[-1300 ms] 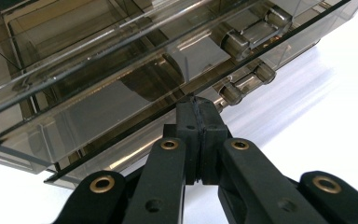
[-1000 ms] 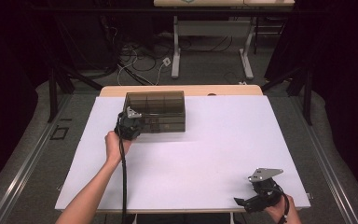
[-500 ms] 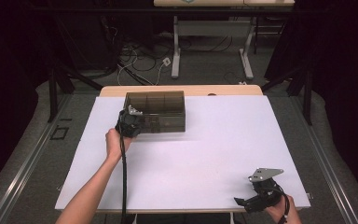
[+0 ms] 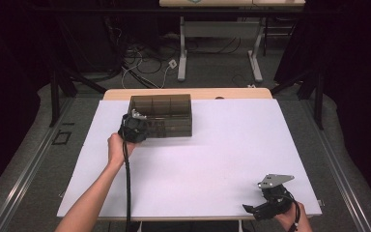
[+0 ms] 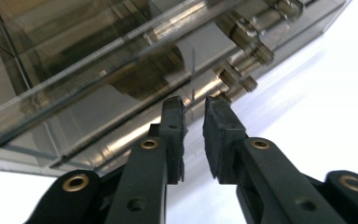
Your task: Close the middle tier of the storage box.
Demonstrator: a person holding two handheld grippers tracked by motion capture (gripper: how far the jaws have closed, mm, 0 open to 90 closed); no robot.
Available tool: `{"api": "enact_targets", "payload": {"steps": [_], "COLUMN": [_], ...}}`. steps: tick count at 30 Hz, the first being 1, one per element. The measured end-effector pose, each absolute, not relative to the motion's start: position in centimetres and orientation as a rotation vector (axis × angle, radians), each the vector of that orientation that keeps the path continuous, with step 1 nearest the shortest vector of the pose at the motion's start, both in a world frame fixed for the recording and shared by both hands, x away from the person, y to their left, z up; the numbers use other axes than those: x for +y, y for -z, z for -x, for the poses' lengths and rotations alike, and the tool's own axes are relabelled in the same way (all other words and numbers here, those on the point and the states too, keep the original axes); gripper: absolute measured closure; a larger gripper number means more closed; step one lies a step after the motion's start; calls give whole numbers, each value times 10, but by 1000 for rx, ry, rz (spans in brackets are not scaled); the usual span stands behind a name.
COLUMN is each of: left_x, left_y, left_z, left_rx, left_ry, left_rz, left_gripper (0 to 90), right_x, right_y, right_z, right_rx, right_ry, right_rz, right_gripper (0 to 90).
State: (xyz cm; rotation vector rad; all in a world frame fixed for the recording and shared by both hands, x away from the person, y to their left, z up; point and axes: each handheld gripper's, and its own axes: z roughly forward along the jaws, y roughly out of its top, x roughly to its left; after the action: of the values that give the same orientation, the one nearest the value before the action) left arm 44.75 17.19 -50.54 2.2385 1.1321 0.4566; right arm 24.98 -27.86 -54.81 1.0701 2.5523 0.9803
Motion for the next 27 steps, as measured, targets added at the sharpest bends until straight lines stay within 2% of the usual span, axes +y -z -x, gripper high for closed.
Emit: {"api": "enact_targets", "payload": {"steps": [4, 7, 12, 14, 27], "left_x": [174, 175, 178, 179, 186], "left_y": [505, 504, 505, 506, 503], "left_z": [-443, -440, -437, -436, -413], "left_rx": [1126, 1134, 1160, 1161, 1145], "left_ry": [-451, -438, -404, -400, -375], "left_rz": [-2261, -2265, -2296, -2304, -2310], "left_gripper": [698, 629, 440, 397, 160], "right_x": [-278, -278, -278, -278, -278], "right_y": [547, 548, 548, 548, 548], "right_z": [-249, -250, -249, -249, -249], "right_rx": [2550, 2544, 2542, 2542, 2543], "right_ry": [-983, -990, -986, -987, -988], "right_rz": [-1076, -1075, -1075, -1074, -1072], "right_gripper": [21, 22, 21, 21, 22]}}
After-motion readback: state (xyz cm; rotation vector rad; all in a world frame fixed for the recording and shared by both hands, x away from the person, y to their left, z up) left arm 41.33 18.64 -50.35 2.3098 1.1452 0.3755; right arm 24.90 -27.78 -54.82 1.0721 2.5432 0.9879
